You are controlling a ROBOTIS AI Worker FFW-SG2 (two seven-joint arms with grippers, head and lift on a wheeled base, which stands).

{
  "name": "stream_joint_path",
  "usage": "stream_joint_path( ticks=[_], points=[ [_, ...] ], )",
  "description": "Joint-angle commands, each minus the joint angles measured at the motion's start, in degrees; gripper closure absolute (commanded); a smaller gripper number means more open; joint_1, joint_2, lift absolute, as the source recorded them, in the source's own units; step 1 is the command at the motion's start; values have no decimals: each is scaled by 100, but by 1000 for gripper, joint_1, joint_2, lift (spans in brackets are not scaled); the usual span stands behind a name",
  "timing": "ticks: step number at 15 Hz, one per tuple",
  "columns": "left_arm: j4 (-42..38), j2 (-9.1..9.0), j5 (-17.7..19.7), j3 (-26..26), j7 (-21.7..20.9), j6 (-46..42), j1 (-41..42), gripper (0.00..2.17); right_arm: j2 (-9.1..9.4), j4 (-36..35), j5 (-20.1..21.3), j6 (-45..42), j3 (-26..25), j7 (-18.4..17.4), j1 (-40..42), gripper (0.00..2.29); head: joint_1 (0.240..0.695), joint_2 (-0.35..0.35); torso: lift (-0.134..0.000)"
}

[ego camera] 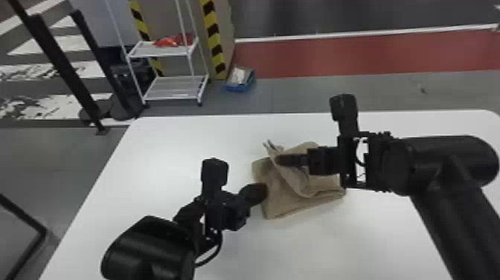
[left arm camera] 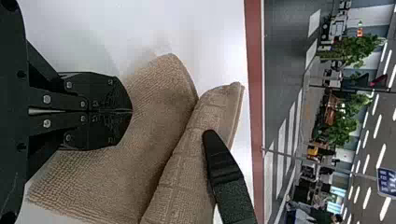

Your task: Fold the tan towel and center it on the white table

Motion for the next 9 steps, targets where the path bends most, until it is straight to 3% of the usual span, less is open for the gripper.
stream_joint_path(
  ticks=[1, 2, 3, 4, 8, 9],
  points=[
    [-3, 0, -4, -3, 1, 0, 24, 1733, 5, 26, -76, 16, 14, 4, 38, 1106, 695, 167, -112],
    [-3, 0, -4, -3, 1, 0, 32, 1733, 5, 26, -120, 16, 6, 13, 56, 778, 695, 168, -112],
    [-3, 0, -12, -3, 1, 0, 32, 1733, 5, 26, -243, 16, -12, 48, 91, 188, 695, 169, -112],
    [-3, 0, -12, -3, 10, 0, 32, 1733, 5, -1, -383, -1, -91, 119, 153, -1, 695, 173, -112],
    [-3, -9, -12, -12, 19, 0, 41, 1733, 5, -528, -955, 52, -486, 215, 443, 63, 695, 188, -112],
    [-3, -9, -12, -21, 27, 0, 50, 1733, -105, -801, -981, 140, -566, 180, 557, 63, 695, 187, -112]
  ],
)
